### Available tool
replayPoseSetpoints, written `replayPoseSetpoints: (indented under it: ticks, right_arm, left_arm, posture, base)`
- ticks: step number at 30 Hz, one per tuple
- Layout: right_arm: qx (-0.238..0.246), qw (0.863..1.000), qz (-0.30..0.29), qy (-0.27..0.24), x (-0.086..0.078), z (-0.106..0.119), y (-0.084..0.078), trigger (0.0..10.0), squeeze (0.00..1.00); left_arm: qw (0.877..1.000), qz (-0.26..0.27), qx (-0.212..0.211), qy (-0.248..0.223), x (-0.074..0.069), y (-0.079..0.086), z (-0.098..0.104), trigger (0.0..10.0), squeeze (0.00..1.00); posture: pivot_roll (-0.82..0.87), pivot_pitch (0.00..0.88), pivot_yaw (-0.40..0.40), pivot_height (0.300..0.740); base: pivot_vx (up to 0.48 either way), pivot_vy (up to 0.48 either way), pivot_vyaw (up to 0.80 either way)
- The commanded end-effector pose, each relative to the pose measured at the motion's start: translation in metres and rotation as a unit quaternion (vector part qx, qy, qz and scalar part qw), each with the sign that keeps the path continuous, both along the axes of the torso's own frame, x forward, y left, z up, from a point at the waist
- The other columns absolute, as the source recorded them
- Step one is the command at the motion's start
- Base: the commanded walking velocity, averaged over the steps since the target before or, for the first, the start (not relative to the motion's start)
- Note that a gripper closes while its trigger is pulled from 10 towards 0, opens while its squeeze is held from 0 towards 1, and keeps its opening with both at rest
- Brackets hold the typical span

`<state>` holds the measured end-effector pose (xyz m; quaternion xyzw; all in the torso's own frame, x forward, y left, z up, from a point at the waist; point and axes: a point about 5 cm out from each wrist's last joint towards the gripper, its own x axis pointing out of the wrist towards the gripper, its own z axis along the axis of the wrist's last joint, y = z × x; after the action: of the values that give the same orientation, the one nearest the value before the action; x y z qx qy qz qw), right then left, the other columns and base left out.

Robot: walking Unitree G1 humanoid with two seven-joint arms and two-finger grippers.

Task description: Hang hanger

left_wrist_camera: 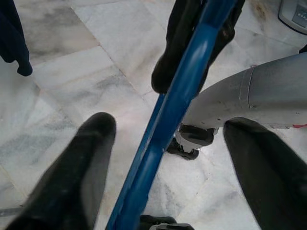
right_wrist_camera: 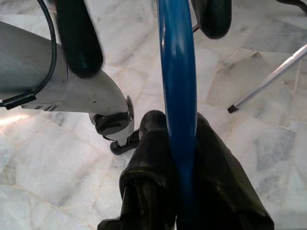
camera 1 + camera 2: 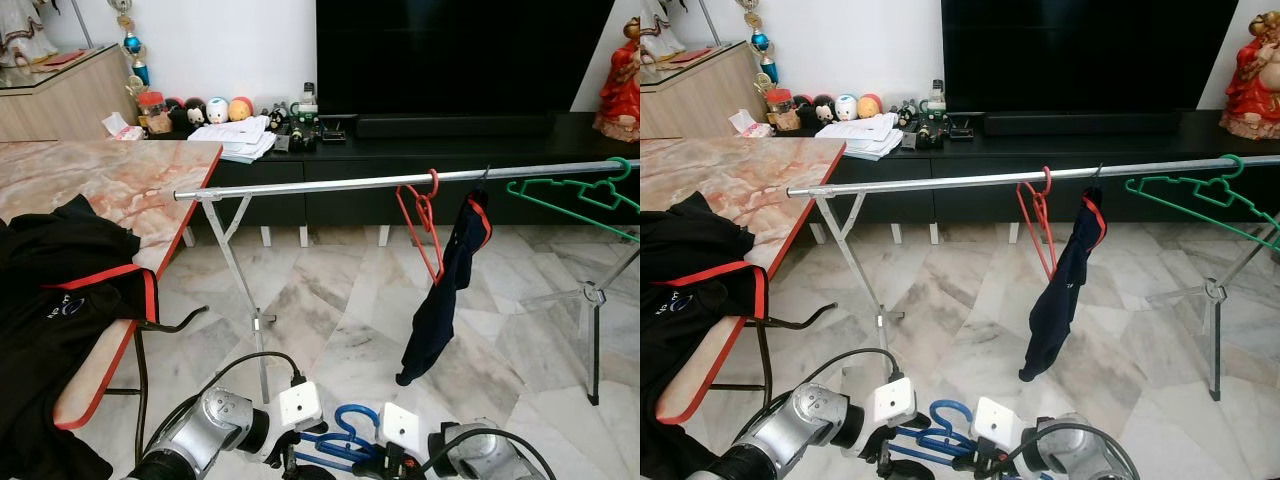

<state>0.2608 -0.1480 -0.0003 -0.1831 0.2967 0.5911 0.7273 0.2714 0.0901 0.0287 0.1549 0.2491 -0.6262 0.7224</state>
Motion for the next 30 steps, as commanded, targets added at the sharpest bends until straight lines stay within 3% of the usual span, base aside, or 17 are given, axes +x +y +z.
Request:
replayPoseSetpoints:
  ticks: [1, 30]
  right_arm:
    - [0.010, 1.000, -0.002, -0.008, 0.0047, 0.0046, 0.0031, 10.0, 0.00]
    - [0.024, 1.000, -0.012, -0.011, 0.0062, 0.0071, -0.0001, 10.0, 0.00]
  left_arm:
    - [1.000, 0.000, 0.006, -0.007, 0.0021, 0.0026, 0.0003, 0.0, 0.00]
    - [1.000, -0.004, -0.002, -0.010, 0.0033, 0.0003, 0.0002, 0.0, 0.00]
  posture:
    - [-0.05, 0.000, 0.039, 0.740]
    - [-0.06, 0.000, 0.043, 0.740]
  base:
    - [0.000, 0.000, 0.00]
    - [0.000, 0.000, 0.00]
